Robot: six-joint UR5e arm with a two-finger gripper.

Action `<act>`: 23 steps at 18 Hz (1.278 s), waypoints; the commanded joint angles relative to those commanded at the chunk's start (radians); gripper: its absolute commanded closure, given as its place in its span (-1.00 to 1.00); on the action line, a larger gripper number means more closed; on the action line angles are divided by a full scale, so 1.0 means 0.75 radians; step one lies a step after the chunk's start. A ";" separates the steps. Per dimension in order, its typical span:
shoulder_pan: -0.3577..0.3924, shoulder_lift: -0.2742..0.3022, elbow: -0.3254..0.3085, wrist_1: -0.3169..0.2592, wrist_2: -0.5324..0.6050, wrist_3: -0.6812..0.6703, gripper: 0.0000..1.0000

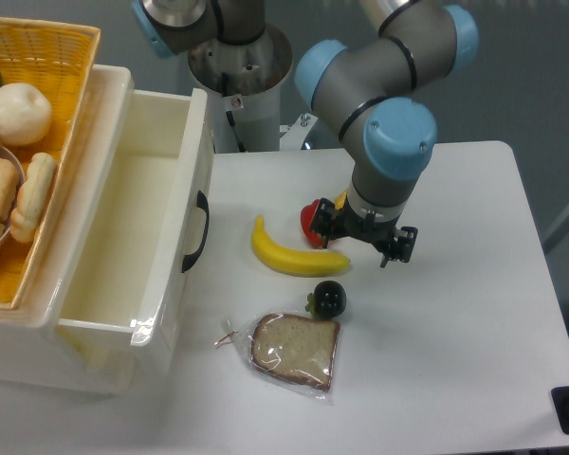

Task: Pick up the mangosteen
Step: 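Move the gripper from the strawberry toward the dark mangosteen, then lower the open gripper over the mangosteen and close on it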

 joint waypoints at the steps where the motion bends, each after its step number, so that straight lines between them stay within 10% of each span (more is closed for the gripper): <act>1: 0.000 -0.016 0.000 0.000 -0.004 -0.012 -1.00; 23: -0.010 -0.192 0.000 0.088 -0.102 -0.135 -1.00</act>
